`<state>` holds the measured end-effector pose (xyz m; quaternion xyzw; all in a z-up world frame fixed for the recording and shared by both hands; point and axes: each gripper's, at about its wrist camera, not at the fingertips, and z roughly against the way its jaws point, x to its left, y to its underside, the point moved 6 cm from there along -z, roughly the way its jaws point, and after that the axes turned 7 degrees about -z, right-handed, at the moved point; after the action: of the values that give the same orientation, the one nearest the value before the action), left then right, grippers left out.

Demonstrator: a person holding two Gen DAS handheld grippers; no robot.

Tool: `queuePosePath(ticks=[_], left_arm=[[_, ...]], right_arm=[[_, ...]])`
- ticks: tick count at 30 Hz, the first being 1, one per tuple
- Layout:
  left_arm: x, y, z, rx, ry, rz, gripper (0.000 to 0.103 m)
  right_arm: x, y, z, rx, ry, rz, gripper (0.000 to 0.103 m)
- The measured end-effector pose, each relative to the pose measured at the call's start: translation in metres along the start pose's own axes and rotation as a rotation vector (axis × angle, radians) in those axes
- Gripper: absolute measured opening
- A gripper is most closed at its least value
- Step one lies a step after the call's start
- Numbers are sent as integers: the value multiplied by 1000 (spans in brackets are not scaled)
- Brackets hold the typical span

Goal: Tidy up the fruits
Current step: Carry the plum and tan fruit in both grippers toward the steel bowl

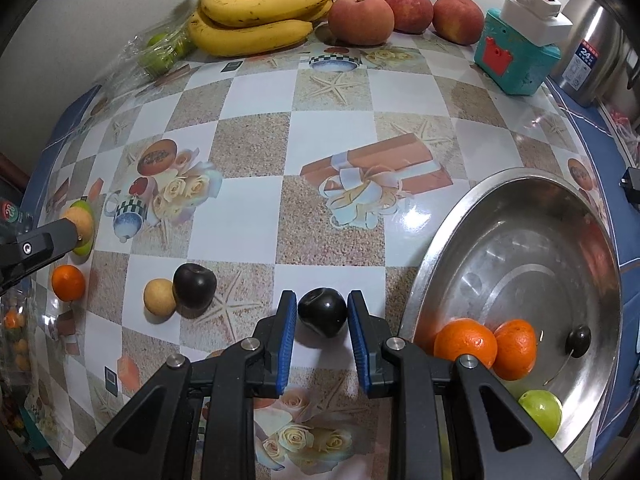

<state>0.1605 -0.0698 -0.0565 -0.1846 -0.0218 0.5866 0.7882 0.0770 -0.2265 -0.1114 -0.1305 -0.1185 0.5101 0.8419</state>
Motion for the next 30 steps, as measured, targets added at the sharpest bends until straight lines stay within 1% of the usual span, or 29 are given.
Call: queuePosePath(ticks=[7, 18, 23, 30], left_arm=[[1, 0, 1, -2, 0, 2, 20], [0, -3, 9, -23, -13, 1, 20], [-14, -2, 10, -25, -15, -32, 21], [-53, 1, 9, -15, 35, -102, 20]], right_arm=[[1, 0, 1, -1, -1, -1, 25], [-3, -8, 29, -45, -70, -44, 25], [-17, -12, 41, -63, -93, -90, 25], [-52, -20, 55, -85, -107, -189, 25]])
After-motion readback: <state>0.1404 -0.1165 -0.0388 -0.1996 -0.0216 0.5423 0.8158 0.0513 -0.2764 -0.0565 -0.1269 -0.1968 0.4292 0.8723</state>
